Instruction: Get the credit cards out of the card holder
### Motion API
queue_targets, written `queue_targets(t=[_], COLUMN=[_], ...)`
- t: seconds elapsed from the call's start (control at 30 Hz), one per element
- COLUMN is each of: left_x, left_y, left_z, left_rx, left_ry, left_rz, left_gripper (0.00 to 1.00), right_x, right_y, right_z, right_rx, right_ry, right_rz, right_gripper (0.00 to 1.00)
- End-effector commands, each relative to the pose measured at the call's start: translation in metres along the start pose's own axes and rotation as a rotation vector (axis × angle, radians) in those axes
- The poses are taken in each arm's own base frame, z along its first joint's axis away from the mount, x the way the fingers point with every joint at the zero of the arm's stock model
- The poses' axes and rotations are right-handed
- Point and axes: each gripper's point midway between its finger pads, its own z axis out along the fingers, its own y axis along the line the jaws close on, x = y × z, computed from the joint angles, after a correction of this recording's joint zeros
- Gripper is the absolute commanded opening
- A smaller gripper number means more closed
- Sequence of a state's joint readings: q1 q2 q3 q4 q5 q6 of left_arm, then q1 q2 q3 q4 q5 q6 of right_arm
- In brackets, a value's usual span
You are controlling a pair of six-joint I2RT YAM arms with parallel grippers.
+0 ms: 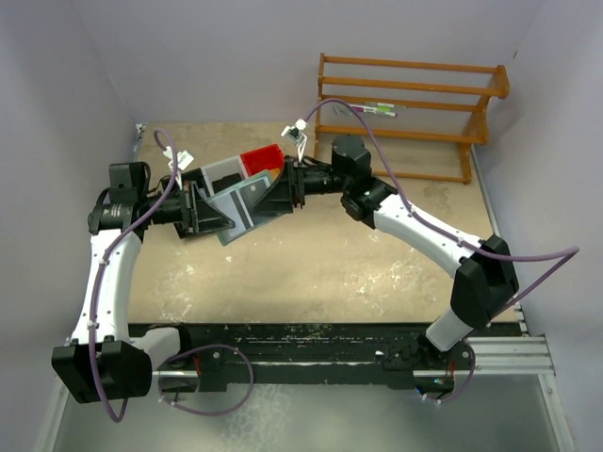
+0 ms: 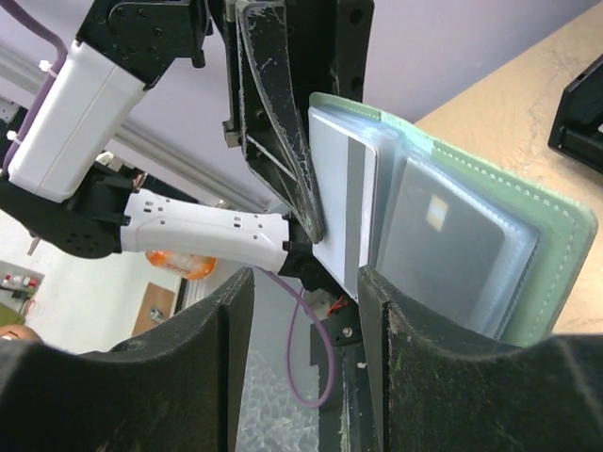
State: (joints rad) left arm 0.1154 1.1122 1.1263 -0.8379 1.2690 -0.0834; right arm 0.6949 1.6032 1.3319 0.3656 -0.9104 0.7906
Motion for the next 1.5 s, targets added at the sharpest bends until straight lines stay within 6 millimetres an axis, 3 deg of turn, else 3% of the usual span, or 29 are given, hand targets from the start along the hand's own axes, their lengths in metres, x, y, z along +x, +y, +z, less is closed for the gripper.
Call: queue_targets(t=[0.0,0.37,0.67,0.77,1.03,1.17,1.47], left_x=[-0.010,-0.008,-0.009,-0.010,-0.012,-0.012,-0.009], left_y=[-0.024,-0.031,-0.032,-0.034,-0.033,-0.031,-0.042], left_z=[-0.003,-0.005,-0.005,-0.005,-0.005,-0.004,-0.007], left_rx=[0.091,0.124,0.130,0.134,0.130,0.122,0.167], left_ry=[-0.012,-0.008,-0.007,-0.008,-0.009,-0.008,-0.008], left_rz=[0.094,0.102,0.101,0.108,0.110,0.104,0.115], left_gripper=[0.01,0.01,0.02,0.03,0.07,0.12,0.21], right_x=[-0.010,-0.005,0.002,0.002,0.006,0.012,0.023], right_y=[0.016,0.018,0.034,0.037,0.017,0.005,-0.005], right_z=[0.007,0.022,0.028,0.028,0.036,0.045,0.052], right_rx=[-0.073,-0.122,-0.220,-0.247,-0.157,-0.081,-0.073], right_ry=[0.009,0.051,0.082,0.084,0.080,0.083,0.063], right_rz=[-0.050,-0.041,-0.028,-0.022,0.012,-0.009,0.036], right_gripper=[0.49,0.44,0.25,0.24,0.23,0.30,0.15])
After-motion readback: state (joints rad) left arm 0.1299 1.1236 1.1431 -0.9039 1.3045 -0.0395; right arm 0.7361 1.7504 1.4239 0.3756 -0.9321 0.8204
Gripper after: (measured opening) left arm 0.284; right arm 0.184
